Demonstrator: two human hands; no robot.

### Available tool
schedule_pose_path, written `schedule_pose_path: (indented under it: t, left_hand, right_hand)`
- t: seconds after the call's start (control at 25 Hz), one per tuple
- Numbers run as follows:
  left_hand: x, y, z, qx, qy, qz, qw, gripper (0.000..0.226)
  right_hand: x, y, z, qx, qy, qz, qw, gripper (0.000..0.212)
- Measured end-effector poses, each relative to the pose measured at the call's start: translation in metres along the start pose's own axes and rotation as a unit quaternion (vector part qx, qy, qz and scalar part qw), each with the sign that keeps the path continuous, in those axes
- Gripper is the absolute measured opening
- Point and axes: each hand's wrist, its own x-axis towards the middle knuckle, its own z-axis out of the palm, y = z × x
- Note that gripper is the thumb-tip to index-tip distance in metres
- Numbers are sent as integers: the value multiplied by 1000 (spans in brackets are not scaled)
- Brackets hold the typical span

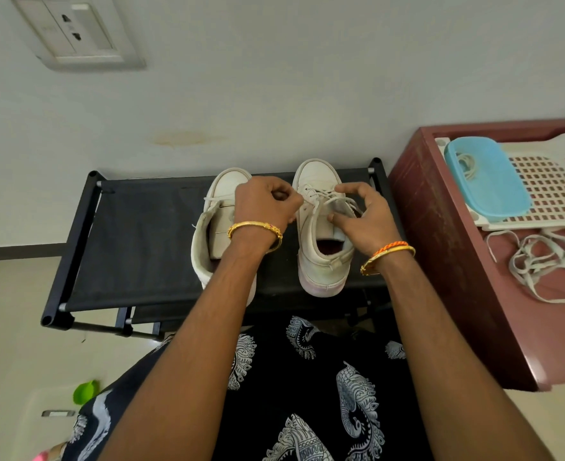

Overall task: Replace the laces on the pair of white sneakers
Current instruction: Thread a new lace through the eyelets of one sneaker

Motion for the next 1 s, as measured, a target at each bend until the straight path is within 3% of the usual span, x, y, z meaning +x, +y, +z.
schedule_pose_path:
  t: [0.12,0.32,0.48,0.6,0.68,0.84,0.92,1.0]
  left_hand:
    - [-4,-2,-16,51,79,7,996,12]
    - [-17,-15,-51,93,229,-80,966,17]
    - [-22,-37,-68,84,270,-118,952,17]
    - [-24,-37,-62,124,263,-124,949,24]
    - [-25,-26,-52,182,235,-101,949,40]
    - [-26,3,-12,261,59,79,960,34]
    - [-23,10,8,274,-17,105,956,29]
    - [-17,11,16,280,-42,94,954,25]
  right_hand:
    - [-6,5,-4,-2,29,3,1000,37]
    - [-16,7,3,-28,117,33,992,31]
    - [-24,-1,6,-59,159,31,985,37]
    - [-26,-4,6,-64,171,33,983,43]
    - [-27,-5,5,-60,152,29,986,34]
    - [-25,0,1,-56,122,39,990,19]
    - [-25,2,0,-58,121,35,990,17]
    - [-24,3,2,-59,123,33,990,16]
